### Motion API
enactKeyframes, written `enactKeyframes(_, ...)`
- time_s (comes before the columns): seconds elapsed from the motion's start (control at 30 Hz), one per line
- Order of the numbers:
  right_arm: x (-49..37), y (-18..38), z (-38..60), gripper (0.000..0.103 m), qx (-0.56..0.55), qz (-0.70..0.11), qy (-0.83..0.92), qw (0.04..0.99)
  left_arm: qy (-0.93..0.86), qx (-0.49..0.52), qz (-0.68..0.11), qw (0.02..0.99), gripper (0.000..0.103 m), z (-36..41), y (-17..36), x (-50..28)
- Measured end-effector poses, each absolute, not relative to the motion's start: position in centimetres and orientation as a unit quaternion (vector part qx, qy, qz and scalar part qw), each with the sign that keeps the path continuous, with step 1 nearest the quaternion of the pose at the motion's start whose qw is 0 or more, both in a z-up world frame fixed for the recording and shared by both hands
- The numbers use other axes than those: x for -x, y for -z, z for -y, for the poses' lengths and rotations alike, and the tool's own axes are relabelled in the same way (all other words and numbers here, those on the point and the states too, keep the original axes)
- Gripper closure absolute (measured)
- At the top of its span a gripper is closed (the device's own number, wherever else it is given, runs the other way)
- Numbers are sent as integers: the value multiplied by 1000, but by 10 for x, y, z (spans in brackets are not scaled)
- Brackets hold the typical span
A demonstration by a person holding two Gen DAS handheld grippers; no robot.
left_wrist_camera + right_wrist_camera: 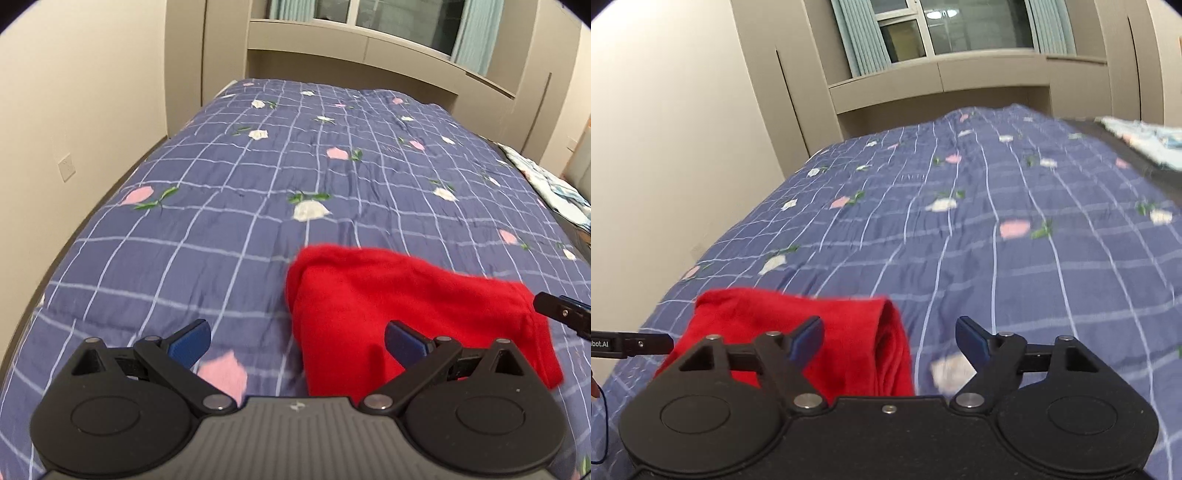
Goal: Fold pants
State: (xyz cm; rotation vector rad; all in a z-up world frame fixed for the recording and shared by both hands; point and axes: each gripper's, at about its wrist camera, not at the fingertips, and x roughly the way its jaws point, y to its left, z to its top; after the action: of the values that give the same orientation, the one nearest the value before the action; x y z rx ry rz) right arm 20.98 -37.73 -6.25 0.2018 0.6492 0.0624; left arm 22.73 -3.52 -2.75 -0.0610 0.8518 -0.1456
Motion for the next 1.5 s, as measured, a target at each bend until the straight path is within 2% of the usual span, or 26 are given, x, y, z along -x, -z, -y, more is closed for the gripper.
enactKeyframes(0.07,-222,63,369,13,-73,-316,-30,945,65,28,-417,906,1,39,34,-239)
enactKeyframes(0.33,-268,108,352,13,59,-356,14,932,55,12,-453,890,0,43,72,-260)
enactKeyframes(0.5,-277,123,361,1,64,-356,17,932,66,12,-457,887,0,39,84,-261)
enactKeyframes(0.83,-227,93,359,2,28,-321,-10,947,75,18,-435,897,1,28,49,-217)
enactKeyframes(1.17,-193,117,353,1,38,-362,-8,931,76,-5,-457,886,0,32,76,-204)
enactKeyframes(1.5,-167,98,353,1,8,-344,-7,939,73,17,-456,887,1,28,59,-174)
